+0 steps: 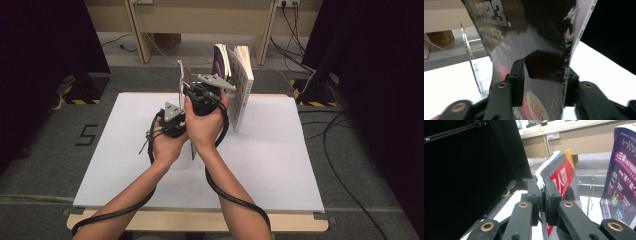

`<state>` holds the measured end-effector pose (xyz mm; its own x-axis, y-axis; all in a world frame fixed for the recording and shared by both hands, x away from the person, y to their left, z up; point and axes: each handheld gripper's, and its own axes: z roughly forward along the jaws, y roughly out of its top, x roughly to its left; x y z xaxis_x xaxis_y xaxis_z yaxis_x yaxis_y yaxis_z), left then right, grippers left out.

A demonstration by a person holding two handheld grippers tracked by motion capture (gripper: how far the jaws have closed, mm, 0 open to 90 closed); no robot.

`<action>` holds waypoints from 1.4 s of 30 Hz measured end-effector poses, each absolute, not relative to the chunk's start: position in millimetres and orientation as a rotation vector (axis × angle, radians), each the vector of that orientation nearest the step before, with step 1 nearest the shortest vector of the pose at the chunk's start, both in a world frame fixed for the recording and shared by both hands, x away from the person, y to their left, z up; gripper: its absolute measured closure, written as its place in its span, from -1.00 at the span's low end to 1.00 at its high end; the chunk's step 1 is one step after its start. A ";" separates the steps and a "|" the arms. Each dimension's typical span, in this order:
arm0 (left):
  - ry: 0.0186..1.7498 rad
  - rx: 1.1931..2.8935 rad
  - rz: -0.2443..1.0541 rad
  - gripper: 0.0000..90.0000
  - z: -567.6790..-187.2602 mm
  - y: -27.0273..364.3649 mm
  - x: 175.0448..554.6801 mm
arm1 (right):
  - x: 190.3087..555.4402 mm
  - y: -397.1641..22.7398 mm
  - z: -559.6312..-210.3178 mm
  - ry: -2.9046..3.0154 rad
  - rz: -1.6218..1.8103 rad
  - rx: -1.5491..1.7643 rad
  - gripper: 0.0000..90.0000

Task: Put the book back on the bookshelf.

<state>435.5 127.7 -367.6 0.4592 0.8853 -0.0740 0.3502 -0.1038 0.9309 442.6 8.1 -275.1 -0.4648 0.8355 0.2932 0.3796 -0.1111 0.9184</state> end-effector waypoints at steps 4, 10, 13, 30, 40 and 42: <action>1.101 1.669 0.650 0.67 -369.9 130.8 434.5 | 442.8 9.0 -276.3 1.796 1.595 1.323 0.87; 1.123 1.651 0.670 0.91 -372.6 138.2 433.4 | 442.4 12.9 -274.1 1.855 1.577 1.274 0.76; 1.137 1.634 0.659 0.92 -374.6 140.5 432.9 | 441.8 15.5 -272.5 1.902 1.567 1.246 0.62; 1.129 1.608 0.639 0.92 -376.1 151.2 433.7 | 434.3 -59.7 -276.6 1.812 1.532 1.286 0.42; 1.124 1.586 0.642 0.93 -373.4 158.7 433.6 | 421.1 -132.3 -317.4 1.761 1.397 1.444 0.42; 1.122 1.585 0.643 0.93 -373.0 159.6 432.8 | 415.9 -145.2 -328.9 1.748 1.377 1.481 0.43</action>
